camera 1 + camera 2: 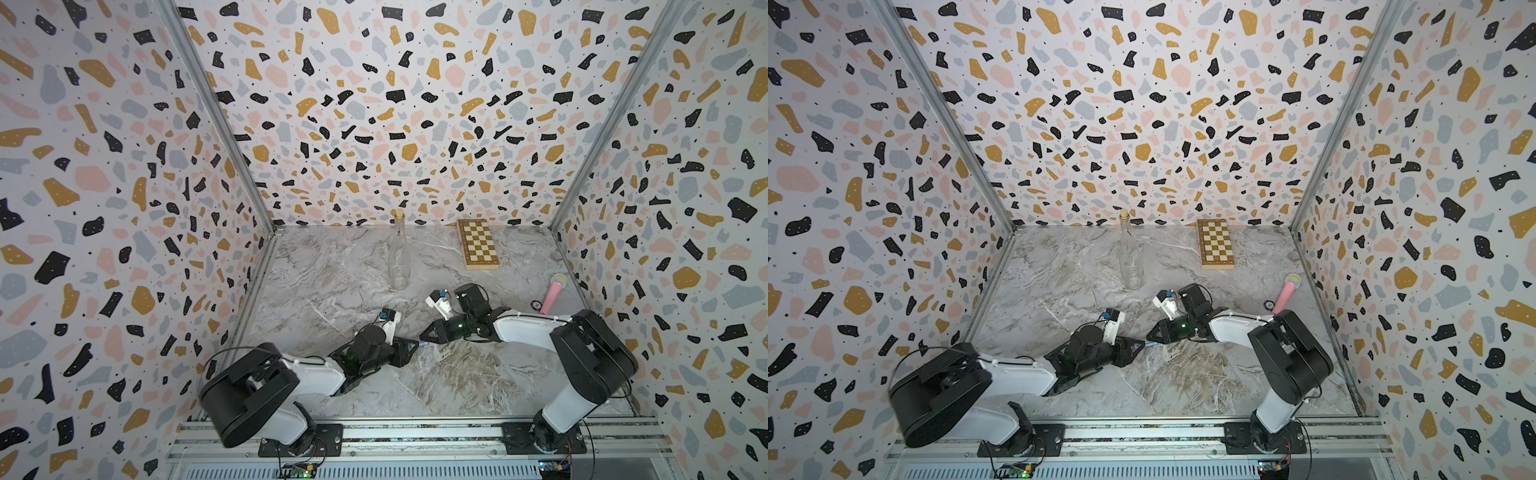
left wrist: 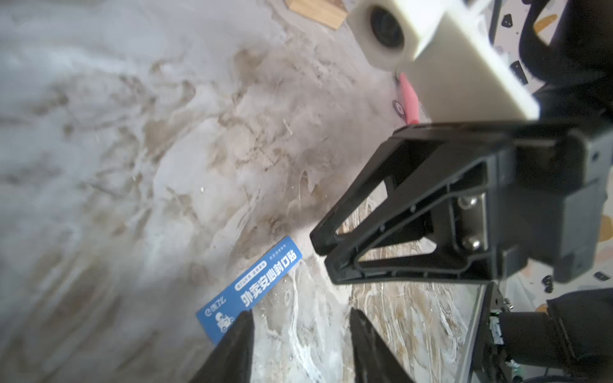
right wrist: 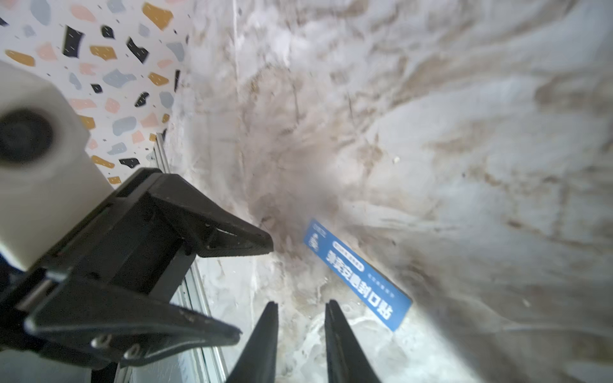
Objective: Remove the label from the bottle
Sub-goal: Reset both arms
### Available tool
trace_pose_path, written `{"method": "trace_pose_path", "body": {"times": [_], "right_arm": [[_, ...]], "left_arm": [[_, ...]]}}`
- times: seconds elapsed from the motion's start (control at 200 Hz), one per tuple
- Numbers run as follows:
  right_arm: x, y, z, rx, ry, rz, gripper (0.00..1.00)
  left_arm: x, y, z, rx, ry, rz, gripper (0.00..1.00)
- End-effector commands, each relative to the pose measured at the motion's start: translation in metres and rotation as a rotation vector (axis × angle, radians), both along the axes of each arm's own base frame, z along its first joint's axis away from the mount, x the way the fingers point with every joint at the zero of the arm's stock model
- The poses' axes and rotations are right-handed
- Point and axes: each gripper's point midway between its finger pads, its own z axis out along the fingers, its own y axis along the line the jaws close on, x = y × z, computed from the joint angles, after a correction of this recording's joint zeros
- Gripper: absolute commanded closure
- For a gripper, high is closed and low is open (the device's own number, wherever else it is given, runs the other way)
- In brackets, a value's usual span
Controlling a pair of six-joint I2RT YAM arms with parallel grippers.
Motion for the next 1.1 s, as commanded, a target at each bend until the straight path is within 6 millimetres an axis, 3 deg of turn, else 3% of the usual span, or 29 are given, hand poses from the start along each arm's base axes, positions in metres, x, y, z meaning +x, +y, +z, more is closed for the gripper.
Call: {"method": "trace_pose_path", "body": {"times": [0.0,0.14,0.235,0.355,0.471,0.676,0.841,1.041,1.096], "right_arm": [[0.028,-0.022,0.031,-0.009,-0.189,-0.108,0.65],[0.059,-0.062,0.066,-0.056,-0.576,-0.288,0.54],[0.064,-0.093,0.081,-0.124,-0.795,-0.394,0.5],[0.073,-0.14,0.087,-0.251,-0.902,-0.554,0.47],[0.079,-0.186,0.088,-0.337,-0.963,-0.718,0.47],[0.092,-0.247,0.068,-0.476,-0.983,-0.906,0.47],[0.1,-0.256,0.055,-0.495,-1.02,-0.929,0.46],[0.101,-0.263,0.057,-0.479,-1.093,-0.926,0.46],[0.105,-0.267,0.051,-0.456,-1.064,-0.919,0.47]], "left_arm": [[0.012,0.034,0.022,0.181,-0.109,0.096,0.37],[0.039,0.099,0.057,0.454,-0.332,0.34,0.15],[0.052,0.137,0.081,0.601,-0.444,0.495,0.13],[0.058,0.145,0.104,0.692,-0.577,0.494,0.12],[0.072,0.164,0.112,0.775,-0.683,0.527,0.1],[0.113,0.211,0.073,0.741,-0.516,0.516,0.1],[0.137,0.229,0.043,0.702,-0.491,0.514,0.11],[0.139,0.265,0.02,0.605,-0.437,0.633,0.14],[0.141,0.265,0.014,0.601,-0.431,0.626,0.15]]}}
